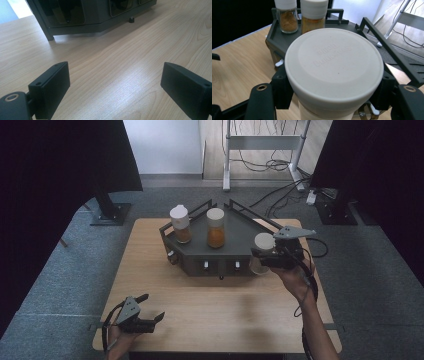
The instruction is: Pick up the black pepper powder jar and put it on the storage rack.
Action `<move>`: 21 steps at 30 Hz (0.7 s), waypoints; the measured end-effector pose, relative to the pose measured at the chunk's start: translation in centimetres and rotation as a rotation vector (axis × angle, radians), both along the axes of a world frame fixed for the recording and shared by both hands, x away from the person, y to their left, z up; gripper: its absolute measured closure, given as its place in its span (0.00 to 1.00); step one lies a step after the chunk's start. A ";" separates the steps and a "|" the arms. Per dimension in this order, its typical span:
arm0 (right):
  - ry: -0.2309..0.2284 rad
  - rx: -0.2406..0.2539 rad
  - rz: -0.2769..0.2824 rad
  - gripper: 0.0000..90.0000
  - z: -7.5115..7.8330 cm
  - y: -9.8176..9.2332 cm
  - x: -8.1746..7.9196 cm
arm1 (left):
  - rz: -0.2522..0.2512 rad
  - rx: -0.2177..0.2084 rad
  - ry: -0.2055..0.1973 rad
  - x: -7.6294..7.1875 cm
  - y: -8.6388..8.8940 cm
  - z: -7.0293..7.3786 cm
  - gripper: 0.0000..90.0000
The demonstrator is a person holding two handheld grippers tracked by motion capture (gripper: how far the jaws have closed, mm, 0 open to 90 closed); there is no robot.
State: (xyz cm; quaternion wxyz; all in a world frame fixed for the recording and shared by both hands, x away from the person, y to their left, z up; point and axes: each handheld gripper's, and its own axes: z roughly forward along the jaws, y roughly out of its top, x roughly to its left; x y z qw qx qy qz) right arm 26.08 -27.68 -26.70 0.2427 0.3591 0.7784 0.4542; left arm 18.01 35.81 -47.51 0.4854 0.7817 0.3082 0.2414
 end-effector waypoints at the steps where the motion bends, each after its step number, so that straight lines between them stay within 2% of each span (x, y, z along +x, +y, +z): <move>1: -0.002 -0.001 -0.001 0.38 0.2 0.1 0.2 | 0.000 -0.001 0.000 0.0 0.0 0.0 0.09; 10: -0.003 -0.003 -0.011 0.38 1.4 0.7 1.8 | 0.003 -0.006 -0.001 0.0 0.2 0.0 0.09; 21: -0.003 -0.002 -0.028 0.38 2.1 1.3 3.8 | 0.005 -0.008 -0.002 -0.1 0.3 0.0 0.09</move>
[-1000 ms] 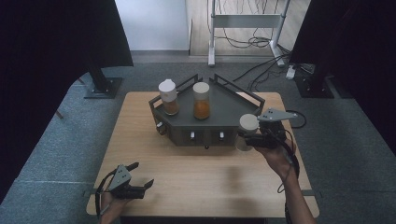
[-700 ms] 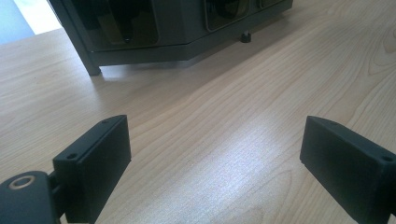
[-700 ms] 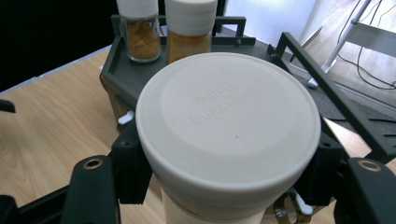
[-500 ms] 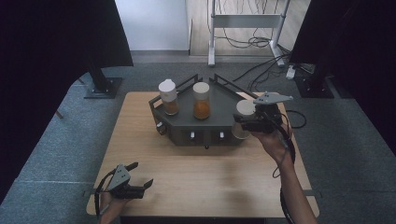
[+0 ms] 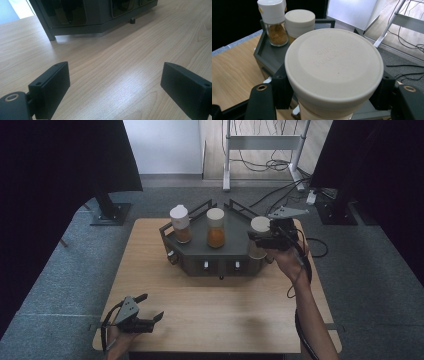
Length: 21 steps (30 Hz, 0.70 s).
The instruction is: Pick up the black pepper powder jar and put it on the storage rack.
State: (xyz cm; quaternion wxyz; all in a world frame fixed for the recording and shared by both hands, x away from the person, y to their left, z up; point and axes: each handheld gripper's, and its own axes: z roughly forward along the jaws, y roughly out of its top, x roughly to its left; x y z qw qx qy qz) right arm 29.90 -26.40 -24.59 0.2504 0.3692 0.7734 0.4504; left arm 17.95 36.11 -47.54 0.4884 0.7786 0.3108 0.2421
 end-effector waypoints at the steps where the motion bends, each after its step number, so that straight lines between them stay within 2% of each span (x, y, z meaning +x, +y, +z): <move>1: 0.000 0.001 -0.002 0.38 0.1 0.1 0.2 | 0.001 -0.001 0.000 0.0 0.0 0.0 0.09; 10: -0.008 -0.007 -0.005 0.38 0.8 1.2 1.7 | 0.004 -0.006 -0.004 -0.1 0.2 0.0 0.09; 21: -0.002 -0.006 -0.009 0.38 0.8 2.2 3.5 | 0.004 -0.005 -0.007 -0.1 0.2 0.0 0.10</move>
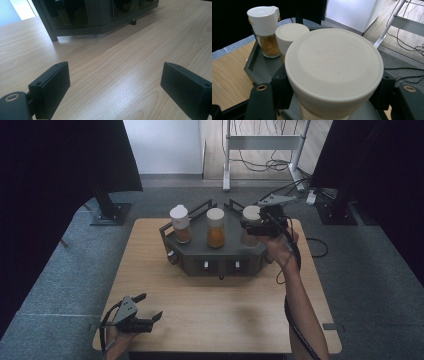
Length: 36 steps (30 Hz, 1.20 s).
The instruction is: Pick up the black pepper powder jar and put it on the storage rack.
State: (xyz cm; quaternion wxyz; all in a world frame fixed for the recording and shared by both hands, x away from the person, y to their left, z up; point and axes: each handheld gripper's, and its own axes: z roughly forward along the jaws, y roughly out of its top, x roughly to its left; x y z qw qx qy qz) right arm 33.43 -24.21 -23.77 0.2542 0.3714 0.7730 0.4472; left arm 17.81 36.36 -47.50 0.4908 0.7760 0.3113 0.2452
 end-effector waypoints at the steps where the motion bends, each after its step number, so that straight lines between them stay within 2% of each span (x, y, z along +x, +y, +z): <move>1: 0.001 -0.001 -0.002 0.38 0.0 0.1 0.2 | 0.000 -0.001 0.001 0.0 0.0 0.0 0.10; 18: 0.014 -0.006 -0.024 0.38 -1.2 0.7 2.3 | -0.001 -0.001 -0.005 -0.1 0.1 0.0 0.10; 36: 0.036 -0.008 -0.045 0.38 -2.3 0.9 3.2 | -0.001 -0.003 -0.008 -0.1 0.0 0.1 0.10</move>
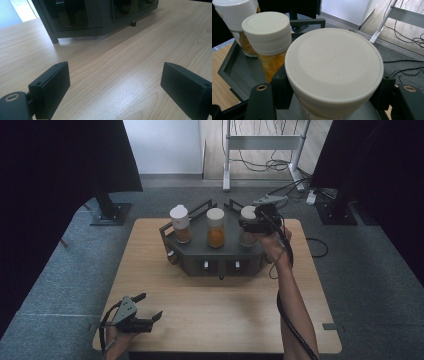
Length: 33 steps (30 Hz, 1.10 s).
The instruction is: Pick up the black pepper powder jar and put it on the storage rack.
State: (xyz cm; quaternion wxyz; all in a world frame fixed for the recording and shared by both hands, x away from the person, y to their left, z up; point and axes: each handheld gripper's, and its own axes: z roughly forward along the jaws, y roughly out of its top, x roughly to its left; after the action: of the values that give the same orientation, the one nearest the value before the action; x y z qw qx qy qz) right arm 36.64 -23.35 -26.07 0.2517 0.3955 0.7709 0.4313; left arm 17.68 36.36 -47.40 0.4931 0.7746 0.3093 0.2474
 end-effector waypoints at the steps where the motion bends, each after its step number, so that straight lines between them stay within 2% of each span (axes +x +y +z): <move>1: 0.002 0.000 0.000 0.38 0.0 0.0 0.0 | -0.001 0.001 0.000 0.0 0.0 0.0 0.10; 33: 0.027 -0.009 -0.003 0.37 -1.3 0.5 0.9 | -0.004 0.000 -0.003 0.0 0.0 0.0 0.10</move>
State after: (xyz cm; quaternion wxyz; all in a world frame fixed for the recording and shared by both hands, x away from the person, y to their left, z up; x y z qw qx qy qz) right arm 37.52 -22.87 -27.40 0.2437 0.4015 0.7756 0.4218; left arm 17.65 36.34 -47.39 0.4941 0.7748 0.3070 0.2477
